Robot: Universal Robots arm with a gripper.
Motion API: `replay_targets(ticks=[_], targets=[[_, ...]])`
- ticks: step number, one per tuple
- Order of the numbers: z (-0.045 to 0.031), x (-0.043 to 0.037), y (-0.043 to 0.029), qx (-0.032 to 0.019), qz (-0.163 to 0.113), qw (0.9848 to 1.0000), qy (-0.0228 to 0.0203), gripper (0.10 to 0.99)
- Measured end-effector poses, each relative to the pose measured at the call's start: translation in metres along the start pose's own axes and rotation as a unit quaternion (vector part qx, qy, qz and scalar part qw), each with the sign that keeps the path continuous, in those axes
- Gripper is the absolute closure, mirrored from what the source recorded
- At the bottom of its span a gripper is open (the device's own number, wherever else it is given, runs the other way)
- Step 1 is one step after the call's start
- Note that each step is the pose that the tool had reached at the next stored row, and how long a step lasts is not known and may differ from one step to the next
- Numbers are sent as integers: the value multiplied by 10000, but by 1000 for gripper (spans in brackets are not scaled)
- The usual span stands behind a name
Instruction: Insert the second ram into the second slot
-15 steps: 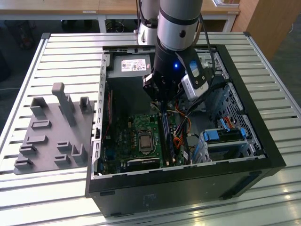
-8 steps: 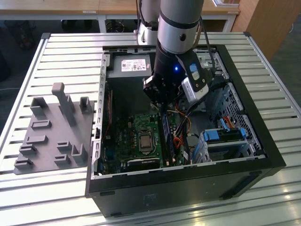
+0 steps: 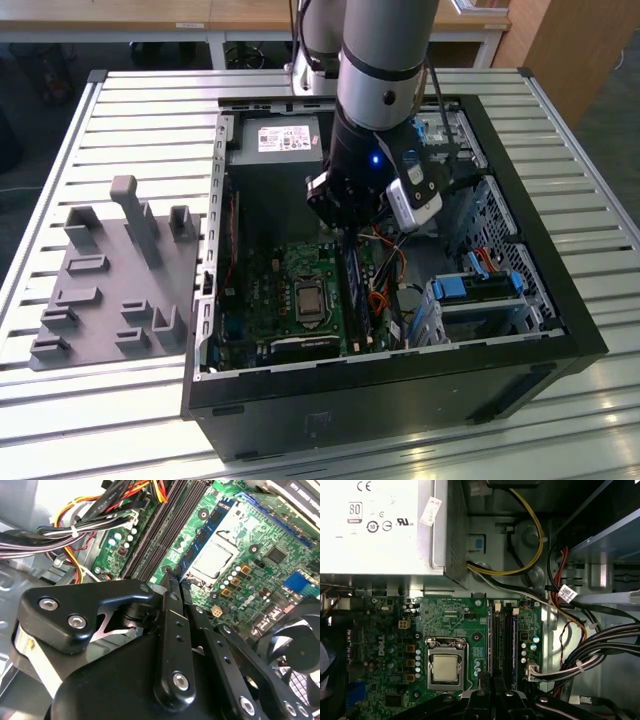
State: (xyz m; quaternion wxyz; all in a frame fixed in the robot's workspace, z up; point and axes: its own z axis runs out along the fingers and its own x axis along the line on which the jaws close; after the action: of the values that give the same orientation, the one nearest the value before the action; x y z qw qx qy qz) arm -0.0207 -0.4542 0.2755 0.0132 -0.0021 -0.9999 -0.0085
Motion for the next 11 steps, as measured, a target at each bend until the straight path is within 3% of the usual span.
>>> replay_targets(ticks=[11], targets=[[88, -3, -71, -1, 22, 10000, -1, 949]])
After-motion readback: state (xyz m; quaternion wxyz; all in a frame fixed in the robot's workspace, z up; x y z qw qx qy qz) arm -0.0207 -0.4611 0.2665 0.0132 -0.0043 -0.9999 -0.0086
